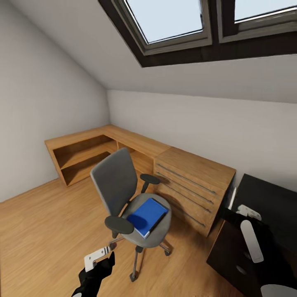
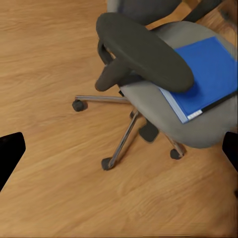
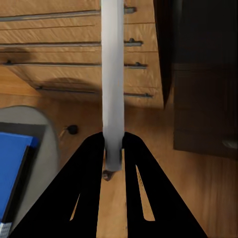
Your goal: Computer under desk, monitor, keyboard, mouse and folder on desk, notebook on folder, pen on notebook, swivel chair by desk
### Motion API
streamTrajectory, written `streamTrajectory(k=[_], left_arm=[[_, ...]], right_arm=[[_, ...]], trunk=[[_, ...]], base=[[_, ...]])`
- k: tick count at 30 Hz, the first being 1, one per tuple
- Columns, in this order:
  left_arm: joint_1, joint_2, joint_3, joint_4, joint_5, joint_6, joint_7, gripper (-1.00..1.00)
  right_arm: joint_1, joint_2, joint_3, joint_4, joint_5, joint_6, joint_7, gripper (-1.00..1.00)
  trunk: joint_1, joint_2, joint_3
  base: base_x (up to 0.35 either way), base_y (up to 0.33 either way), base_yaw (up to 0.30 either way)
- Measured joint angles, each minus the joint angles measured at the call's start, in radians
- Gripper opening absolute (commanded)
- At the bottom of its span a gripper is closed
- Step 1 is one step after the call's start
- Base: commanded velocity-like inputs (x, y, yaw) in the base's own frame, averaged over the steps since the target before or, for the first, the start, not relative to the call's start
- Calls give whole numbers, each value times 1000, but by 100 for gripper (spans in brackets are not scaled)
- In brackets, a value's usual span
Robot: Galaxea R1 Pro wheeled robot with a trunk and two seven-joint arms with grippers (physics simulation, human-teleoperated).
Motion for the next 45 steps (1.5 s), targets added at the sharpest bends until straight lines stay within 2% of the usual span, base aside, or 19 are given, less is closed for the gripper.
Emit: streamTrajectory(k=[2,4,7,10,14,24,37,45], left_arm=[[0,0,-5,0,0,0,0,100],[0,0,-11,0,0,-1,10,100],[0,0,-20,0,0,-1,26,100],[0,1,-49,0,0,-1,38,100],[0,2,-57,4,1,-2,42,100],[0,2,-62,9,-18,-2,42,100],[0,2,-62,10,-19,-1,42,100],[0,2,-63,10,-19,1,42,100]], right_arm=[[0,0,-8,0,0,0,0,-100],[0,1,-31,1,0,0,0,-100],[0,1,-41,1,0,-1,0,-100],[0,1,-55,1,0,-1,0,-100],[0,1,-66,1,0,-1,0,-100],[0,2,-69,4,1,-3,0,-100],[0,3,-67,13,3,-5,7,-100],[0,3,-56,54,4,-5,10,-100]], trunk=[[-8,14,6],[-8,14,6],[-8,14,6],[-8,14,6],[-8,14,6],[-8,14,6],[-8,14,6],[-8,14,6]], base=[[0,0,-260],[0,0,-263],[0,0,-264],[0,-10,-264],[0,-173,-265],[116,-212,-120],[301,-68,-2],[87,-7,0]])
